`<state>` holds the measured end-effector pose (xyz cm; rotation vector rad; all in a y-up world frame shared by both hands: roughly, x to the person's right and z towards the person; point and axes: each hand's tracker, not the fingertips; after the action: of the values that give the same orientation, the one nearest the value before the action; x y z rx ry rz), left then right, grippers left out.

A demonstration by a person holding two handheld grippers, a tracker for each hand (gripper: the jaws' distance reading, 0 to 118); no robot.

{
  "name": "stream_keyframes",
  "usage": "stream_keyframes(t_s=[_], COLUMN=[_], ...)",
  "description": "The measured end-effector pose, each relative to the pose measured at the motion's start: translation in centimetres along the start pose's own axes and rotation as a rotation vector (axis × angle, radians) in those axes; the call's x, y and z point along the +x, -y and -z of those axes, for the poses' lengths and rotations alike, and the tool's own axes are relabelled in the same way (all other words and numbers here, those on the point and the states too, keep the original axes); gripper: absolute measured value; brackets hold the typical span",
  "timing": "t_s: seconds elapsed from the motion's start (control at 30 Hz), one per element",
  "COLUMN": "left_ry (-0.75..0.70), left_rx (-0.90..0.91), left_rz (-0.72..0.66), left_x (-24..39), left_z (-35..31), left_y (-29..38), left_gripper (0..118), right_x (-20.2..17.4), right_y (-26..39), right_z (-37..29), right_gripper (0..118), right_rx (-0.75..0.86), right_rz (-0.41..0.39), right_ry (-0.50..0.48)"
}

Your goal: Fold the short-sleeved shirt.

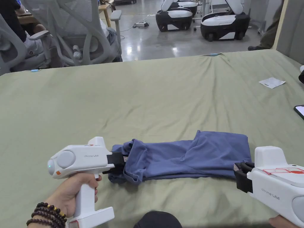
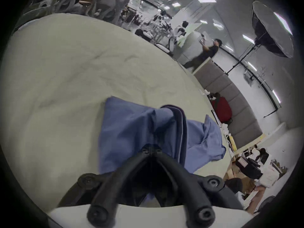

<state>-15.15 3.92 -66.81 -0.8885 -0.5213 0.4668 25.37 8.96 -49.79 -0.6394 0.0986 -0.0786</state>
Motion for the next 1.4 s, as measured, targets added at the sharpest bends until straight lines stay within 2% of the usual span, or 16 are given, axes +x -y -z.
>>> stream_keyframes(t_s=[0.2, 0.33, 0.37, 0.5, 0.67, 0.83, 1.03, 1.07, 1.1, 1.13, 1.17, 1.2, 1.27, 1.4], left_ry=[0.093, -0.005, 0.018, 0.047, 0.121, 0.017, -0.013, -0.009, -0.008, -0.008, -0.019, -0.040, -0.084, -0.030], left_rx=[-0.065, -0.148, -0.137, -0.123, 0.091, 0.156, 0.176, 0.173, 0.173, 0.173, 0.173, 0.169, 0.164, 0.130], left_rz=[0.063, 0.169, 0.164, 0.162, 0.080, 0.035, -0.004, -0.010, -0.019, -0.023, -0.028, -0.030, -0.063, -0.198], left_x=[4.6, 7.5, 8.0, 8.0, 5.3, 0.9, -0.3, -0.3, -0.3, -0.4, -0.3, -0.4, -0.7, -2.2], left_z=[6.3, 10.6, 10.8, 7.9, -0.5, -6.7, -8.7, -8.5, -8.3, -8.0, -7.4, -6.7, -5.6, -2.9], left_y=[-0.9, -0.4, -0.4, -1.5, -2.1, -1.5, -0.1, -0.1, 0.0, 0.0, -0.1, -0.1, 0.0, -0.1], left_gripper=[0, 0, 0, 0, 0, 0, 0, 7, 26, 55, 66, 66, 118, 110], right_x=[0.9, 1.4, 1.6, 1.8, 0.7, -0.8, -2.2, -2.3, -2.3, -2.2, -2.2, -2.0, -1.7, -1.2], right_y=[-0.1, -0.2, -0.3, -0.5, -1.2, -1.7, -1.6, -1.5, -1.4, -1.4, -1.3, -1.2, -1.1, -1.0], right_z=[-0.2, -0.7, -0.8, -0.8, -0.2, 0.1, 0.1, -0.1, -0.2, -0.3, -0.4, -0.5, -0.8, -1.0], right_gripper=[0, 0, 0, 0, 0, 0, 0, 0, 0, 0, 0, 0, 0, 0], right_rx=[0.001, 0.004, 0.005, 0.020, 0.044, 0.058, 0.056, 0.054, 0.054, 0.054, 0.052, 0.051, 0.050, 0.044], right_rz=[0.020, 0.025, 0.026, 0.028, 0.000, -0.009, -0.023, -0.026, -0.028, -0.029, -0.031, -0.031, -0.029, -0.025], right_ry=[0.019, 0.023, 0.024, 0.045, 0.060, 0.017, -0.022, -0.022, -0.021, -0.019, -0.016, -0.012, -0.005, 0.011])
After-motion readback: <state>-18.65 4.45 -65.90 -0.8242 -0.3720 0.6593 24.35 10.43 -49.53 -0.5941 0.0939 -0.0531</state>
